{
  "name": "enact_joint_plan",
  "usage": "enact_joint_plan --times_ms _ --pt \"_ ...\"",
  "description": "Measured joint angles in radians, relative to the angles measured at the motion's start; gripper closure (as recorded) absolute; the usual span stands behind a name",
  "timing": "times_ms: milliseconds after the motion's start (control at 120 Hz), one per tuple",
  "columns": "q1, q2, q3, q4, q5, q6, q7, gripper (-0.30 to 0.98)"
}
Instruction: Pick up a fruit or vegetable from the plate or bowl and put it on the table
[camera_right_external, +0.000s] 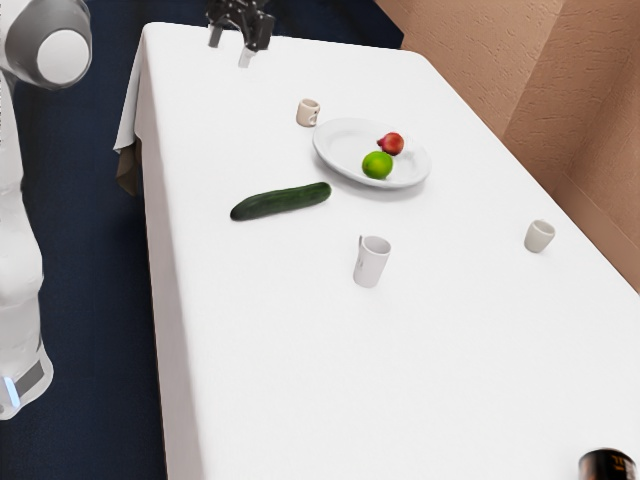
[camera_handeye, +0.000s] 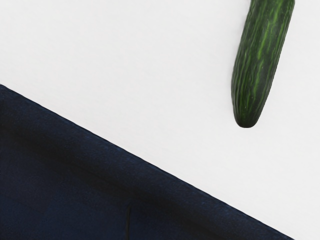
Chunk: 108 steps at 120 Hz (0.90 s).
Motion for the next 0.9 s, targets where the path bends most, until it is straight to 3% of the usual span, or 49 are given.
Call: enact_joint_plan --times_ms 108,242,333,475,683,900 --pt "0.067 0.001 0.000 -0.003 0.001 0.123 0.020 0.02" --pt "-0.086 0.002 0.053 0.015 -0.049 0.201 0.040 0.02" --pt "-0.102 0.004 -0.051 0.243 0.022 0.214 0.051 0.02" --pt "-0.249 0.130 -0.067 0.299 0.077 0.342 0.067 0.02" --pt "-0.019 0.309 -0.067 0.303 -0.031 0.536 0.085 0.02" --pt "0.005 0.496 -0.098 0.303 -0.131 0.756 0.098 0.03"
